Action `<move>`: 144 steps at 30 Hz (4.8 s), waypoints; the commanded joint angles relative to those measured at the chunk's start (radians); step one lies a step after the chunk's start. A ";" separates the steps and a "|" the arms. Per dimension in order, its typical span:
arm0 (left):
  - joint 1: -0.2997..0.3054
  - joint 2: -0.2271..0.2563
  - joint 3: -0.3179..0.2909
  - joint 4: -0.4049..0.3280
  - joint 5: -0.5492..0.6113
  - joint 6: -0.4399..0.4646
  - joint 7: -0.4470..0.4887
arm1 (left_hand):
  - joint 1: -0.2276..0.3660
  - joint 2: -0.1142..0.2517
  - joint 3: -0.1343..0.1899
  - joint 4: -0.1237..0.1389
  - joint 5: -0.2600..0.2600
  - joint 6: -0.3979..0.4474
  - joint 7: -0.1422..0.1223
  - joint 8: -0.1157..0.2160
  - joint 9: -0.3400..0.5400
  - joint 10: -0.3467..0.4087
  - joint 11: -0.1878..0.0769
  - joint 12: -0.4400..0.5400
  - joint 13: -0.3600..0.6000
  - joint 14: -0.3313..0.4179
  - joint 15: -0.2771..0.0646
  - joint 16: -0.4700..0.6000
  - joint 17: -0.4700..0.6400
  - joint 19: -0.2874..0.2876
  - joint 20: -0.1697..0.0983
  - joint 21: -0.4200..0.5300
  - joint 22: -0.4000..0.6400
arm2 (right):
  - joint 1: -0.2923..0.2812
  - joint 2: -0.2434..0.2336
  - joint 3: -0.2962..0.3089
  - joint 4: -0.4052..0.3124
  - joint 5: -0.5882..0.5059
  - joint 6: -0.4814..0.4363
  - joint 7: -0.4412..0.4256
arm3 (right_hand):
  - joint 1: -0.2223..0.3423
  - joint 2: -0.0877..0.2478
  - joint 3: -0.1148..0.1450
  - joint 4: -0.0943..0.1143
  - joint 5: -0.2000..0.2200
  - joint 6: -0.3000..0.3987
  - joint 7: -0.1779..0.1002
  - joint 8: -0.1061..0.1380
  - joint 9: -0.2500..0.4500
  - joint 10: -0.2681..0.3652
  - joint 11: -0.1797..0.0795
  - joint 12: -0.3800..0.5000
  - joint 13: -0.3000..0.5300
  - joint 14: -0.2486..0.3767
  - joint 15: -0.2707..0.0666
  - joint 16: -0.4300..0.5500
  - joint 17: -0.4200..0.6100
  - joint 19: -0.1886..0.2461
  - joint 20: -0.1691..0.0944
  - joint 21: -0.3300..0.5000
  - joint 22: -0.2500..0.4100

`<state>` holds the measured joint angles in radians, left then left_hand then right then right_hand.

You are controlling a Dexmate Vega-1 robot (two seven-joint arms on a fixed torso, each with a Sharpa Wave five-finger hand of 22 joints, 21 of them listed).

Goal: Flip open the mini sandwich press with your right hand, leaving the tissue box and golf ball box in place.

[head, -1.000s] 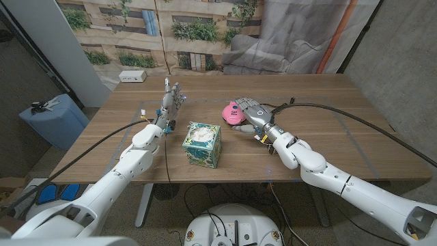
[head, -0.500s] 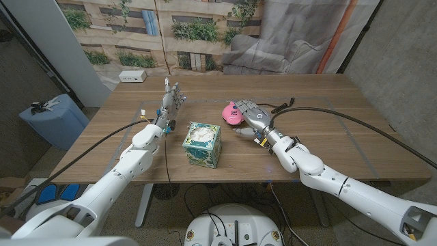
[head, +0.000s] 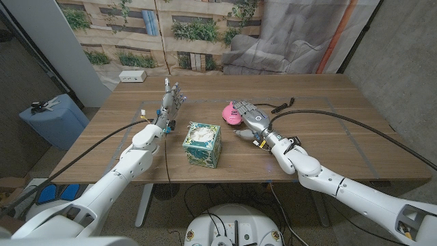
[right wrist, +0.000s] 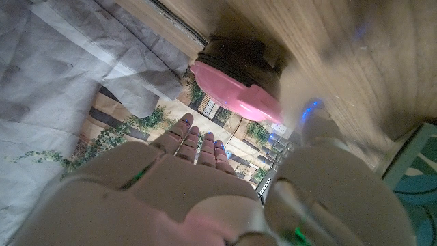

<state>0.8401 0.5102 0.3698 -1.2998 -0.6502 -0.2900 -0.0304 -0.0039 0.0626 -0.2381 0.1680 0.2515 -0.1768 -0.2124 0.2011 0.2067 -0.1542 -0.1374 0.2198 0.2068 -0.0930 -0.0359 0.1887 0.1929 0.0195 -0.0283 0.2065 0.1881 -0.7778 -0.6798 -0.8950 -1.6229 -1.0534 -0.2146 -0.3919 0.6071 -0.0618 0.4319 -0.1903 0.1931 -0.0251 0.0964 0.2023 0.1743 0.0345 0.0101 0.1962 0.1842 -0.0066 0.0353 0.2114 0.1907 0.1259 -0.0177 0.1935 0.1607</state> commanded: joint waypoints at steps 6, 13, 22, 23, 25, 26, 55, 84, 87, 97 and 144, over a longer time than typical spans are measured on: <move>0.000 0.000 0.000 0.000 0.000 0.000 0.000 | 0.000 0.052 -0.008 0.001 0.005 -0.034 -0.008 0.005 0.005 -0.005 0.004 0.006 0.002 -0.008 -0.036 0.007 0.003 0.003 -0.003 0.006 0.003 | 0.043 0.038 -0.040 0.080 -0.011 -0.014 -0.061 | 0.036 -0.004 0.018 0.001 0.003 0.002 -0.010 0.000 0.005 0.007 -0.009 0.001 0.001 0.009 0.002 -0.002 0.001 0.026 0.000 0.005 0.002; 0.000 0.000 0.000 0.000 0.000 0.000 0.000 | 0.000 0.052 -0.008 0.001 0.005 -0.033 -0.008 0.005 0.005 -0.003 0.003 0.007 0.002 -0.008 -0.036 0.007 0.003 0.004 -0.003 0.006 0.003 | 0.056 0.045 -0.052 0.094 -0.006 -0.017 -0.075 | 0.057 -0.007 0.025 0.001 0.004 0.007 -0.013 0.002 0.005 0.010 -0.011 0.001 0.002 0.015 0.000 -0.001 0.001 0.033 0.003 0.004 0.002; 0.000 0.000 0.000 0.000 0.000 0.000 0.000 | 0.000 0.052 -0.007 0.001 0.005 -0.034 -0.008 0.005 0.005 -0.004 -0.001 0.006 0.002 -0.007 -0.037 0.007 0.003 0.004 -0.003 0.006 0.003 | 0.066 0.053 -0.064 0.111 -0.005 -0.032 -0.093 | 0.092 -0.012 0.037 0.001 0.003 0.025 -0.023 0.007 0.005 0.019 -0.012 0.002 0.002 0.021 -0.001 -0.001 0.001 0.043 0.002 0.002 0.003; 0.000 0.000 0.000 0.000 0.000 0.000 0.000 | 0.000 0.052 -0.007 0.001 0.005 -0.034 -0.008 0.005 0.005 -0.004 0.000 0.007 0.002 -0.007 -0.037 0.007 0.003 0.004 -0.003 0.006 0.003 | 0.064 0.058 -0.063 0.112 -0.004 -0.046 -0.090 | 0.094 -0.013 0.037 0.001 0.003 0.025 -0.023 0.007 0.005 0.019 -0.013 0.002 0.002 0.022 -0.001 -0.001 0.000 0.044 0.003 0.002 0.003; 0.000 0.000 0.000 0.000 0.000 0.000 0.000 | 0.000 0.052 -0.008 0.001 0.005 -0.034 -0.008 0.005 0.005 -0.003 0.002 0.007 0.002 -0.006 -0.037 0.007 0.003 0.004 -0.003 0.007 0.003 | 0.069 0.057 -0.067 0.119 -0.002 -0.038 -0.101 | 0.100 -0.014 0.039 0.001 0.003 0.026 -0.023 0.006 0.005 0.021 -0.013 0.002 0.002 0.023 -0.003 -0.001 0.000 0.046 0.003 0.002 0.003; 0.000 0.000 0.000 0.000 0.000 0.000 0.000 | 0.000 0.052 -0.008 0.001 0.005 -0.034 -0.008 0.005 0.005 -0.004 0.001 0.007 0.002 -0.006 -0.037 0.007 0.003 0.004 -0.003 0.006 0.003 | 0.069 0.059 -0.067 0.119 -0.001 -0.042 -0.101 | 0.102 -0.014 0.040 0.001 0.003 0.026 -0.024 0.006 0.005 0.020 -0.014 0.002 0.002 0.024 -0.002 -0.001 0.000 0.047 0.004 0.002 0.003; 0.000 0.000 0.000 0.000 0.000 0.000 0.000 | 0.000 0.052 -0.007 0.001 0.005 -0.035 -0.008 0.005 0.004 -0.004 0.001 0.006 0.002 -0.007 -0.037 0.007 0.003 0.003 -0.003 0.006 0.003 | 0.055 0.051 -0.042 0.062 0.058 -0.058 -0.112 | 0.151 -0.028 0.053 0.006 0.003 0.026 -0.024 0.000 0.005 0.011 -0.011 -0.005 0.002 0.028 0.001 -0.005 0.000 0.076 0.012 0.002 0.004; 0.000 0.000 0.000 0.000 0.000 0.000 0.000 | 0.000 0.052 -0.007 0.001 0.005 -0.034 -0.008 0.005 0.005 -0.003 0.001 0.007 0.002 -0.007 -0.038 0.007 0.003 0.003 -0.003 0.006 0.003 | 0.034 0.064 0.013 0.016 0.152 -0.065 -0.102 | 0.160 -0.038 0.050 0.016 0.001 0.021 -0.022 -0.007 0.005 0.006 -0.006 -0.006 0.003 0.022 0.005 -0.009 0.001 0.076 0.019 -0.003 0.004; 0.000 0.000 0.000 0.000 0.000 0.000 0.000 | 0.000 0.052 -0.008 0.001 0.005 -0.034 -0.008 0.005 0.005 -0.004 0.001 0.006 0.002 -0.007 -0.038 0.007 0.003 0.003 -0.003 0.006 0.003 | 0.033 0.065 0.017 0.013 0.159 -0.064 -0.105 | 0.160 -0.039 0.050 0.017 0.000 0.021 -0.022 -0.007 0.005 0.005 -0.005 -0.006 0.003 0.021 0.008 -0.009 0.001 0.076 0.019 -0.004 0.004; 0.000 0.000 0.000 0.000 0.000 0.000 0.000 | 0.000 0.052 -0.008 0.001 0.005 -0.035 -0.008 0.005 0.004 -0.003 0.003 0.007 0.002 -0.007 -0.037 0.007 0.003 0.003 -0.004 0.006 0.003 | 0.034 0.062 0.036 -0.011 0.181 -0.056 -0.100 | 0.160 -0.039 0.049 0.019 0.000 0.021 -0.021 -0.008 0.005 0.006 -0.005 -0.006 0.003 0.021 0.009 -0.009 0.001 0.077 0.021 -0.004 0.005; 0.000 -0.001 0.000 0.001 0.000 -0.001 0.000 | 0.000 0.052 -0.007 0.001 0.005 -0.035 -0.008 0.005 0.004 -0.004 0.001 0.006 0.002 -0.007 -0.037 0.007 0.003 0.004 -0.003 0.006 0.003 | 0.096 0.108 0.065 0.036 0.236 -0.032 -0.127 | 0.158 -0.026 0.048 0.029 0.003 0.032 -0.022 -0.007 0.005 0.018 -0.004 -0.002 0.003 0.027 0.013 -0.007 0.003 0.081 0.026 -0.006 0.005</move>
<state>0.8397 0.5097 0.3700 -1.2988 -0.6500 -0.2909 -0.0306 -0.0039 0.0626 -0.2381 0.1680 0.2515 -0.1768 -0.2124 0.2011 0.2066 -0.1542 -0.1374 0.2198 0.2068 -0.0929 -0.0359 0.1887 0.1928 0.0195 -0.0284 0.2065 0.1881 -0.7063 -0.5881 -0.8291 -1.6200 -0.8307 -0.2484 -0.5078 0.7622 -0.0932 0.4800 -0.1666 0.1928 -0.0019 0.0733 0.1951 0.1743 0.0433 0.0088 0.1924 0.1838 0.0201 0.0375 0.2033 0.1911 0.2097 0.0056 0.1866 0.1607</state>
